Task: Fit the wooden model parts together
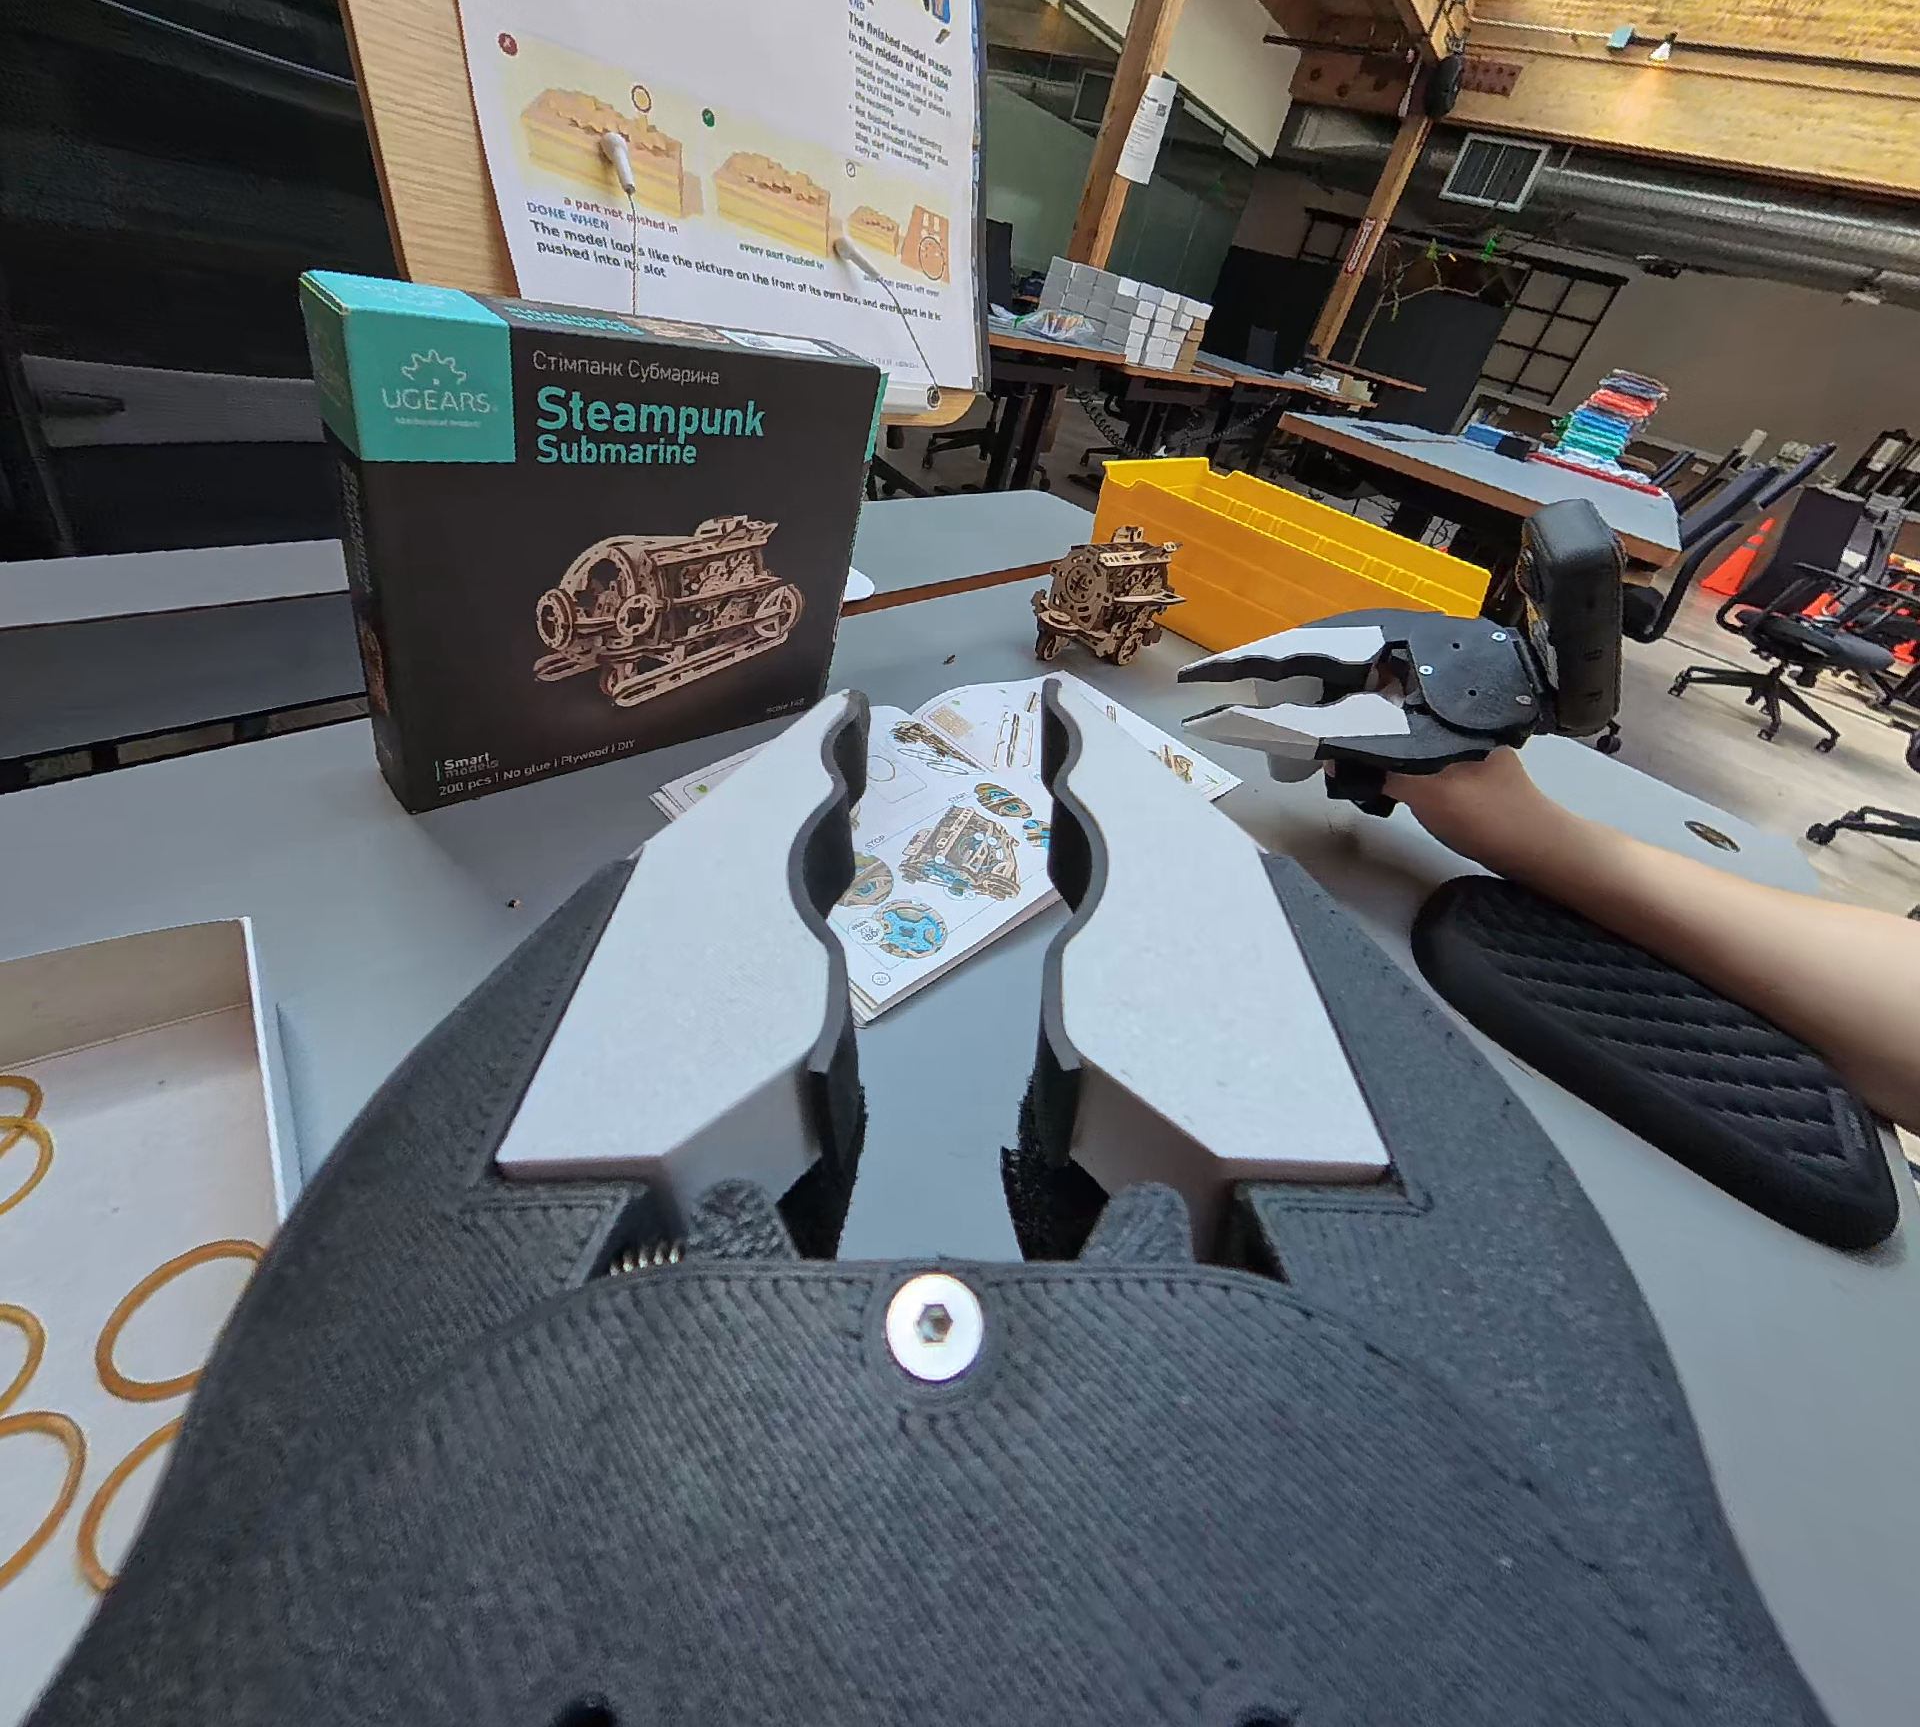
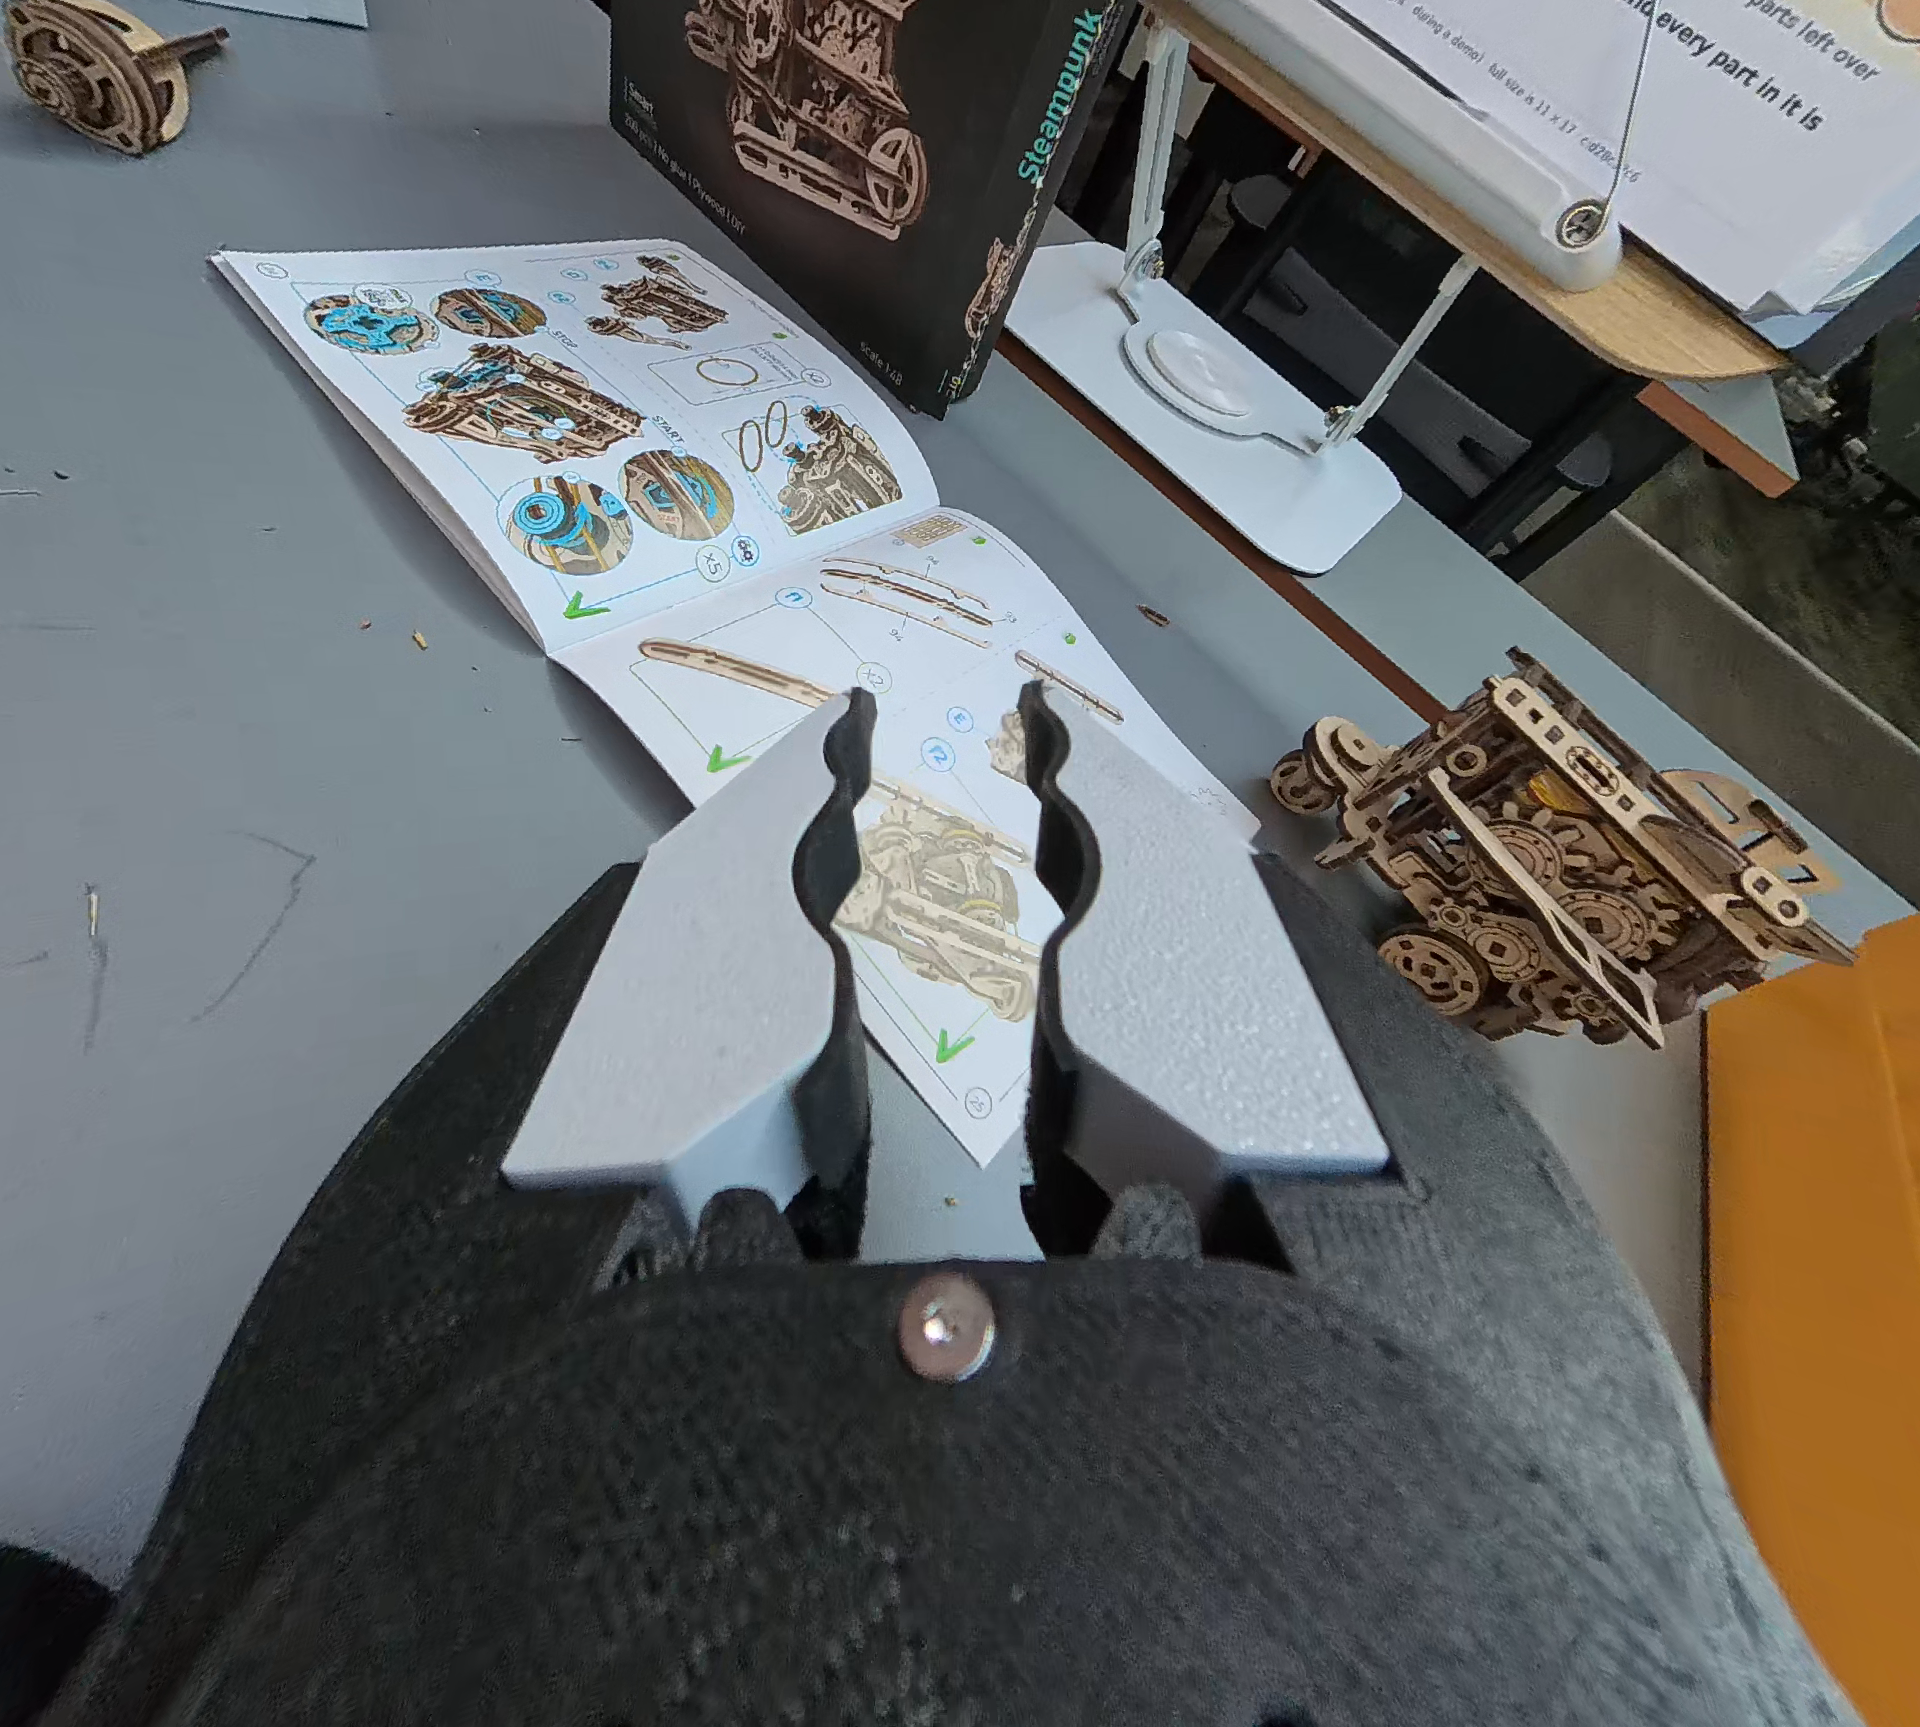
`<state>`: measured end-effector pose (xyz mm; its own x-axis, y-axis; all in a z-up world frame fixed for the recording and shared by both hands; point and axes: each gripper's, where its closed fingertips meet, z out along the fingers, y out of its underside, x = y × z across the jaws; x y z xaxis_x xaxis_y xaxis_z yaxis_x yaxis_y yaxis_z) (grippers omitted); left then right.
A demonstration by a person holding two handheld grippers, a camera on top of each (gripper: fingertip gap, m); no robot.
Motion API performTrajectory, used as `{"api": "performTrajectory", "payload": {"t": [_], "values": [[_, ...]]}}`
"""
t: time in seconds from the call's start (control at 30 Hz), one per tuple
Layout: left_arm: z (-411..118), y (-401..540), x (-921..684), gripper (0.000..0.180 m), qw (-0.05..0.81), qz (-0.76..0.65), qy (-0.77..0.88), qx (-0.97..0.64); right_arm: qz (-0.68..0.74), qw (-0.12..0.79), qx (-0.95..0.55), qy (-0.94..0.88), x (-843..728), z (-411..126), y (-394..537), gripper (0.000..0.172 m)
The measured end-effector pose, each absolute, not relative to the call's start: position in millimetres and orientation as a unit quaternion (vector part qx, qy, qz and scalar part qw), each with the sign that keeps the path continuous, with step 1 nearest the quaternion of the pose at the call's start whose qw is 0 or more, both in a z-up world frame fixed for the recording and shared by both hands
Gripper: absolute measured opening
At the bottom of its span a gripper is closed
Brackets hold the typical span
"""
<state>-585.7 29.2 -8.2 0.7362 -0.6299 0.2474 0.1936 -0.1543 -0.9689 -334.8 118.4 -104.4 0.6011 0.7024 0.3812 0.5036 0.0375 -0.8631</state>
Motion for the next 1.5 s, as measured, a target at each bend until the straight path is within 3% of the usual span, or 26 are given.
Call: {"api": "performTrajectory", "payload": {"t": [0.8,1.0,1.2,1.33,1.5], "values": [[-20.6,35.8,-601.6,0.029,0.632,-0.282,0.147,-0.706,0.148,0.567,-0.699,-0.408,-328.9,-107.2,122.2,0.029],[-21.8,36.3,-600.7,0.03,0.627,-0.294,0.138,-0.708,0.106,0.582,-0.712,-0.378,-310.5,-105.4,136.6,0.031],[-20.5,36.3,-601.1,0.03,0.621,-0.317,0.124,-0.706,0.085,0.593,-0.741,-0.302,-276.3,-99.2,156.3,0.043],[-19.3,36.9,-602.9,0.03,0.626,-0.312,0.124,-0.704,0.064,0.578,-0.724,-0.371,-280.2,-80.1,160.4,0.055],[-21.9,35.6,-597.0,0.032,0.611,-0.336,0.126,-0.705,-0.013,0.389,-0.699,-0.6,-291.5,-63.5,174.2,0.093]]}}
